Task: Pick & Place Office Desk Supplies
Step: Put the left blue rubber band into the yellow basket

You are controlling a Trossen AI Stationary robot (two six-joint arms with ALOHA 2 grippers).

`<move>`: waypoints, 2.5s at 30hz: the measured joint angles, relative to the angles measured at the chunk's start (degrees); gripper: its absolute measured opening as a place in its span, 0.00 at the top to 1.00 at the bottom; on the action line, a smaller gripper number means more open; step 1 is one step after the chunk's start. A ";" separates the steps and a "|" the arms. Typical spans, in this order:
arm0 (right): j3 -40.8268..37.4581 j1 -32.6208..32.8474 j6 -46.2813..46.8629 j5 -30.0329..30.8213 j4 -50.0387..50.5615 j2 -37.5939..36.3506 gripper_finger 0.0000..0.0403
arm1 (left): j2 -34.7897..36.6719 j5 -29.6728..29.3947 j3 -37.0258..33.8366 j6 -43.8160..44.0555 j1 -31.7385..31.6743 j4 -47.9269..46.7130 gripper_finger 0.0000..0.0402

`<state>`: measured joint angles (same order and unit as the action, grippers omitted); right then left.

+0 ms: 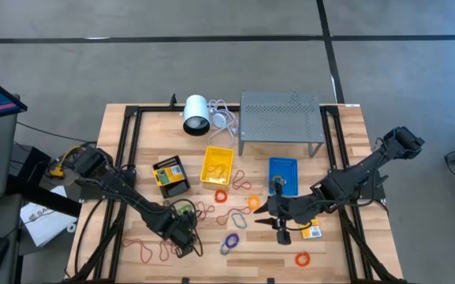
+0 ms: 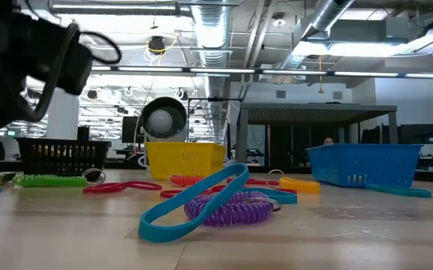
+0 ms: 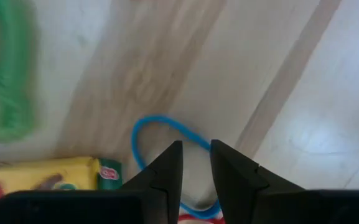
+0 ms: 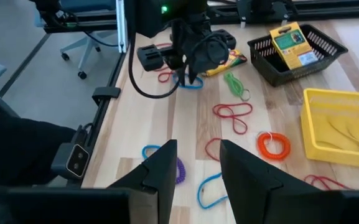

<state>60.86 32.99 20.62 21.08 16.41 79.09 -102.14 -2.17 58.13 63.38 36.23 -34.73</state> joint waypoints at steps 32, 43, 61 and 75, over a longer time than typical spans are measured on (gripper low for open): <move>0.00 1.08 -0.11 0.02 0.68 0.00 0.71 | 3.77 6.62 -1.40 2.04 -2.94 2.68 0.64; 0.00 3.10 -1.55 0.04 1.59 0.00 0.71 | 3.70 4.94 -1.40 3.47 -4.13 2.68 0.58; 0.00 3.04 -1.68 0.04 1.24 0.01 0.71 | -1.41 3.69 -1.47 6.12 -4.45 1.93 0.59; 0.00 3.04 -1.60 0.04 1.10 0.00 0.71 | -1.58 2.81 -1.62 5.64 -4.55 0.59 0.99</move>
<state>60.86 36.03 19.03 21.12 17.51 79.09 -103.72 0.64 56.51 69.02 31.68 -34.14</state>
